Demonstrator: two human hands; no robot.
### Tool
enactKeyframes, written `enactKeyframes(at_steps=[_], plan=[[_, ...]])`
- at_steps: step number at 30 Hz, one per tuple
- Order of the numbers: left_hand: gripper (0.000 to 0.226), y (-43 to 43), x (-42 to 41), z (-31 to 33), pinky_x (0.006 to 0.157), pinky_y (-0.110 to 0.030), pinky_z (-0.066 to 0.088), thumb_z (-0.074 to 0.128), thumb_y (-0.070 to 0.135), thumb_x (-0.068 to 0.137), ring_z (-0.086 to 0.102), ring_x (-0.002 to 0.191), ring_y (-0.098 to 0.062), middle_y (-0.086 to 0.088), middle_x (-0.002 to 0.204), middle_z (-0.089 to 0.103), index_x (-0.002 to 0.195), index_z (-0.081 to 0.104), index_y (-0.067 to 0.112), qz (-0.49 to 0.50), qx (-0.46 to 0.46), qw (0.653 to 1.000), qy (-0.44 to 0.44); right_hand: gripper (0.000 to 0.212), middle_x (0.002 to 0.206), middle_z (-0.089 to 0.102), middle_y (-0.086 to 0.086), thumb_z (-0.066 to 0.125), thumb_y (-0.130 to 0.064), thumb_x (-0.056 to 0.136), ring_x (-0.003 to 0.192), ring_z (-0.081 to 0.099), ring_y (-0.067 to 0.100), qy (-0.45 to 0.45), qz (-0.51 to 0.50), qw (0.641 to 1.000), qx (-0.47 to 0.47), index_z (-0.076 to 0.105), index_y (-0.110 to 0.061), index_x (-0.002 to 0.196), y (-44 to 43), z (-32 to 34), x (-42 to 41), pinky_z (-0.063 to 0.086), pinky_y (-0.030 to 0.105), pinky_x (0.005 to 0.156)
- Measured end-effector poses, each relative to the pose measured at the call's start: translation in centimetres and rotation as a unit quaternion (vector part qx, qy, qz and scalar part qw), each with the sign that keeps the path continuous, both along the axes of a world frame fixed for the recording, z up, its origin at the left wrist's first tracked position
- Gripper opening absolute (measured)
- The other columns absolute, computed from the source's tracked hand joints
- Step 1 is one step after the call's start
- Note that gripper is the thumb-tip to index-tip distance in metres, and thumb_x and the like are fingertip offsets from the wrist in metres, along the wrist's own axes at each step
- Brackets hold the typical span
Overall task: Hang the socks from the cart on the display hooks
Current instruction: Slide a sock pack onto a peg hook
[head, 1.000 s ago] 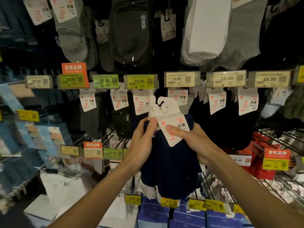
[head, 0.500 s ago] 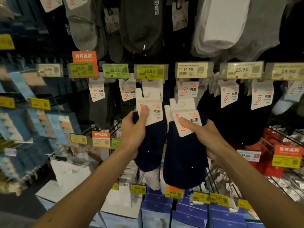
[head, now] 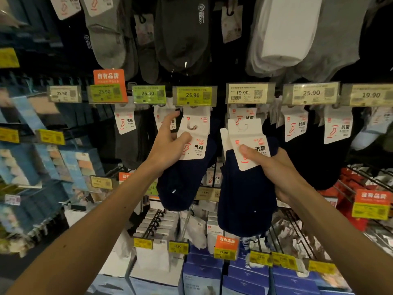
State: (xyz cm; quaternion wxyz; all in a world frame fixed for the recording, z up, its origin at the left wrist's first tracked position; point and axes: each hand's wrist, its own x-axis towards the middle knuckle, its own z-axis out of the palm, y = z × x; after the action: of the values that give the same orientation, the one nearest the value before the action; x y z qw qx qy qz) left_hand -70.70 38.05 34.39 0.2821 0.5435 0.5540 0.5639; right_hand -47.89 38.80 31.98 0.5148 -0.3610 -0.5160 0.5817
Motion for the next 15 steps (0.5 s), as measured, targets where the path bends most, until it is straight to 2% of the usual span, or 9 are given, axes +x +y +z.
enactKeyframes(at_steps=[4,7,11,13,15], plan=[[0.06,0.9,0.2,0.7,0.051,-0.019,0.051,0.053,0.007,0.099,0.068,0.058,-0.005,-0.004,0.084,0.07,0.147,0.03,0.032,0.011,0.037,0.999,-0.007,0.022,0.094,0.079,0.0,0.076,-0.023,0.082,0.087,0.076,0.014,-0.003,0.009,1.0,0.005,0.072,-0.019,0.103,-0.2,0.3,-0.2,0.058,0.024,0.065],[0.058,1.2,0.4,0.3,0.056,-0.023,0.055,0.053,0.005,0.098,0.072,0.067,-0.014,-0.007,0.087,0.071,0.145,0.031,0.032,0.024,0.093,0.995,-0.012,0.026,0.096,0.078,0.001,0.076,-0.024,0.082,0.089,0.075,0.015,-0.006,0.015,1.0,0.005,0.072,-0.017,0.107,-0.2,0.3,-0.4,0.058,0.024,0.068],[0.072,1.7,0.7,1.3,0.059,-0.025,0.058,0.051,-0.003,0.097,0.072,0.073,-0.022,-0.005,0.097,0.072,0.15,0.023,0.036,0.0,0.151,0.988,0.013,0.027,0.096,0.078,0.002,0.077,-0.023,0.081,0.088,0.075,0.015,-0.003,0.018,1.0,0.002,0.073,-0.015,0.107,-0.2,0.3,-0.6,0.058,0.023,0.066],[0.075,2.5,0.5,2.2,0.06,-0.024,0.057,0.051,-0.004,0.096,0.072,0.071,-0.018,0.0,0.096,0.072,0.154,0.019,0.033,0.001,0.16,0.987,0.016,0.032,0.097,0.078,0.002,0.078,-0.025,0.076,0.089,0.075,0.016,-0.002,0.021,1.0,0.002,0.073,-0.016,0.107,-0.1,0.3,-0.8,0.058,0.025,0.068],[0.077,3.4,0.3,2.6,0.062,-0.023,0.057,0.051,-0.004,0.096,0.072,0.075,-0.013,0.018,0.1,0.069,0.156,0.018,0.031,0.008,0.168,0.985,0.025,0.036,0.097,0.078,0.002,0.079,-0.027,0.073,0.09,0.075,0.016,-0.001,0.024,1.0,0.003,0.072,-0.016,0.106,-0.1,0.3,-0.9,0.058,0.027,0.071]])
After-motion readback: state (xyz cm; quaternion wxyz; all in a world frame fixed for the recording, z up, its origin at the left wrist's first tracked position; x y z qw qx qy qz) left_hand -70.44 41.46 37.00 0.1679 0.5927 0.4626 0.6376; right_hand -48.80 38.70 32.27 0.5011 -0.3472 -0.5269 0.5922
